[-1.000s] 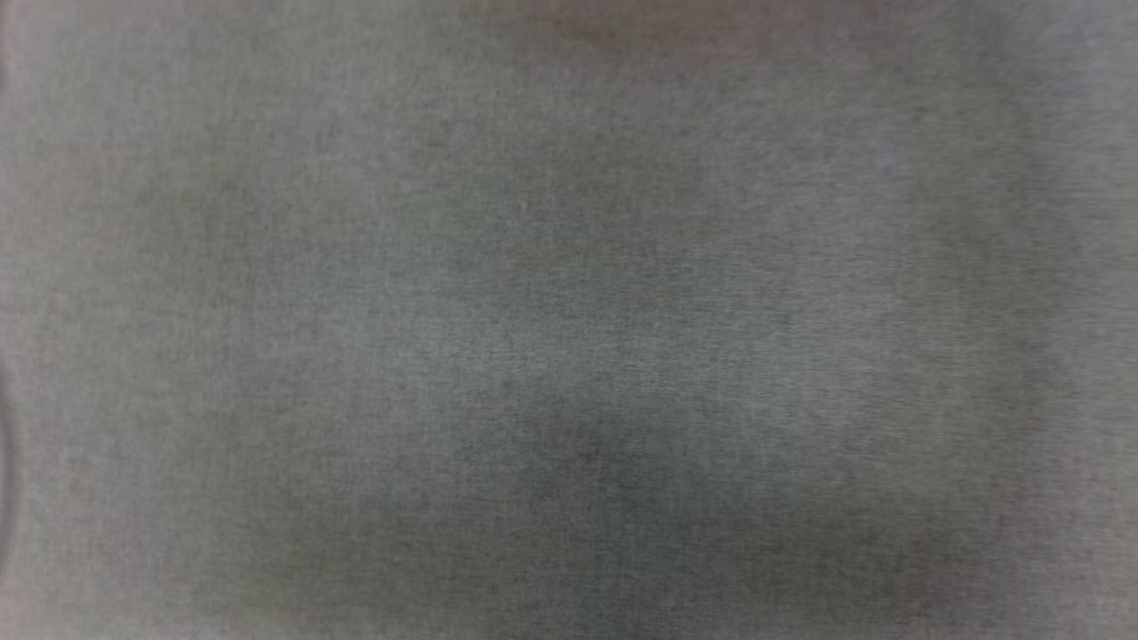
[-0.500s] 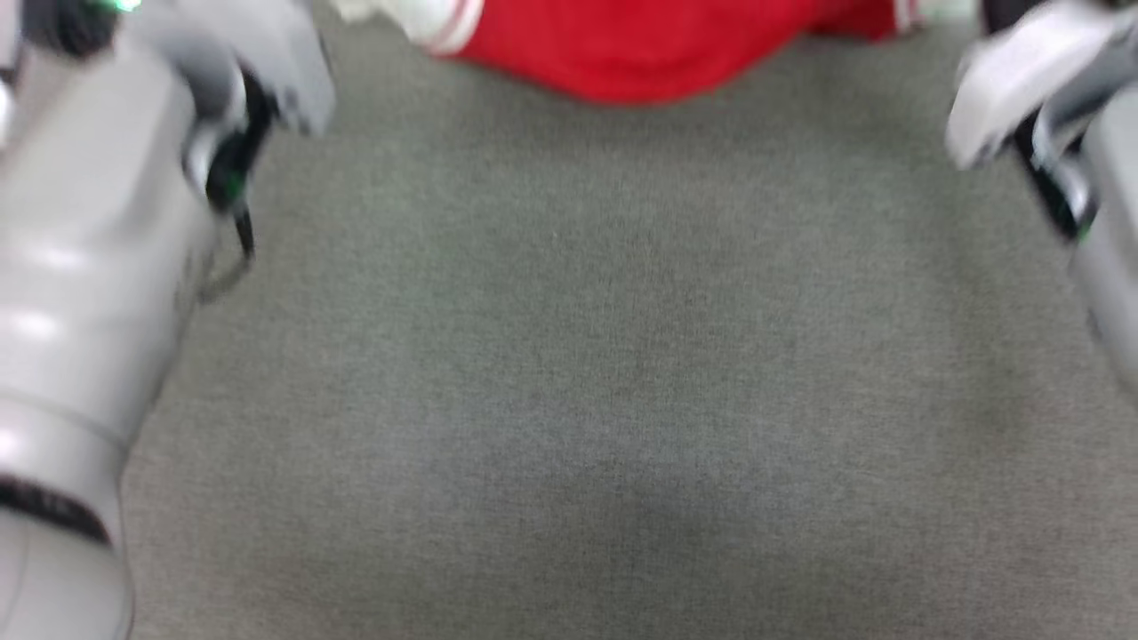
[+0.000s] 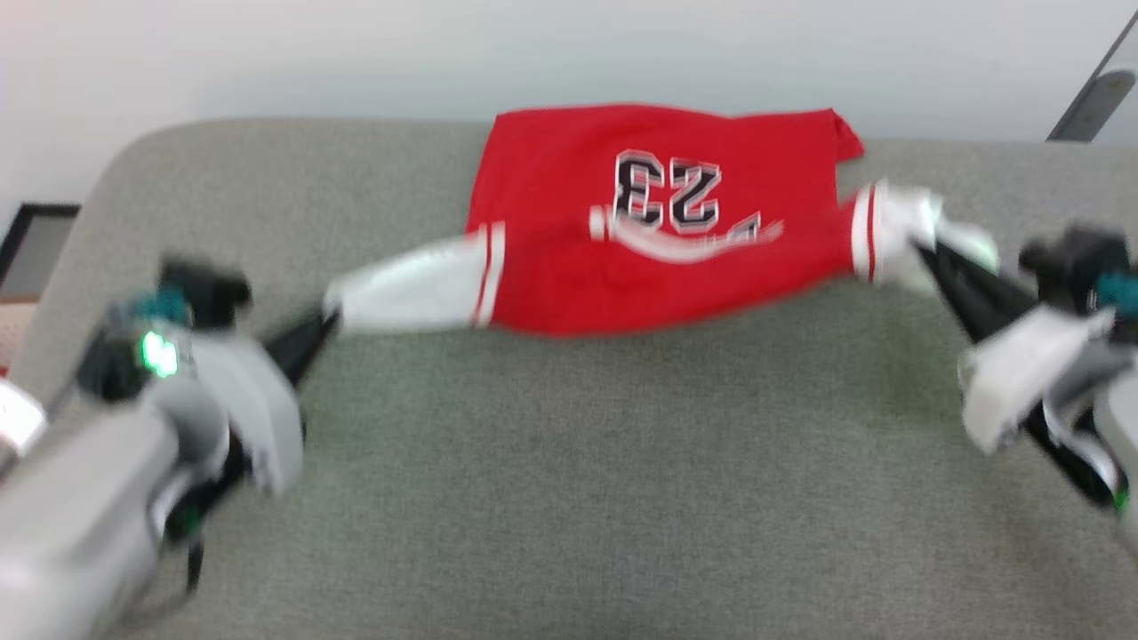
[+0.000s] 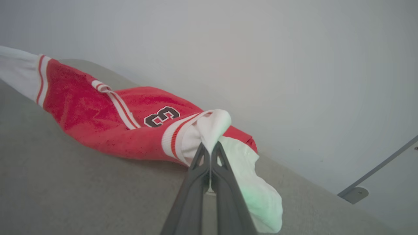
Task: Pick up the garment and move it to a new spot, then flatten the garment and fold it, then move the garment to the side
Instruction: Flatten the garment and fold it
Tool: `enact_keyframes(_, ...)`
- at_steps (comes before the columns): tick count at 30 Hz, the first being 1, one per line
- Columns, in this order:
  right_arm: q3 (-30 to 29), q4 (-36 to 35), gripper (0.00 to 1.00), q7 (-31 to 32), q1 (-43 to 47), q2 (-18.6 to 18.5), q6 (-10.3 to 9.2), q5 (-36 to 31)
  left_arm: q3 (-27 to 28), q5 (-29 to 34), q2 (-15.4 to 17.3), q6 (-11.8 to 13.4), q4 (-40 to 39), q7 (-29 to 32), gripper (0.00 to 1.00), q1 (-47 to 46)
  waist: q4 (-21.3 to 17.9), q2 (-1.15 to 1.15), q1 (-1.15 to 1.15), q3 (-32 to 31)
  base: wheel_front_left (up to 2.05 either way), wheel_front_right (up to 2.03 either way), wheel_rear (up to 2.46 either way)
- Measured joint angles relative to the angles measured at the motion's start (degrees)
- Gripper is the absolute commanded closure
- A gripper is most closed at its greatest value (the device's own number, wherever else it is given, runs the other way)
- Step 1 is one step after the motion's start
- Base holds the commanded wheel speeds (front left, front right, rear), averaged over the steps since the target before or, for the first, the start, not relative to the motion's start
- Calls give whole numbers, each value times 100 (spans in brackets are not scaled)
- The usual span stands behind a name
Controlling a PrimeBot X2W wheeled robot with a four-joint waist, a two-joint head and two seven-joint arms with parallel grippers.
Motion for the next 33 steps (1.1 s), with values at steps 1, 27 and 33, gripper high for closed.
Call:
enact_keyframes(1,13,-209,100,71,213,-109,1,27,-66,-26,140,38,-219,67,100,219,-10,0,0,-60,0,0,0)
enact_keyframes(27,-711,-2866,100,2315,4048,-1311,1,703,-573,-1042,1672,1782,-2719,903,100,2683,-114,0,0,100,0,0,0)
enact_keyframes(33,-964,-3009,74,2586,4166,-1283,1,787,-524,-1096,1578,1805,-2817,777,100,2724,-57,0,0,265,0,0,0)
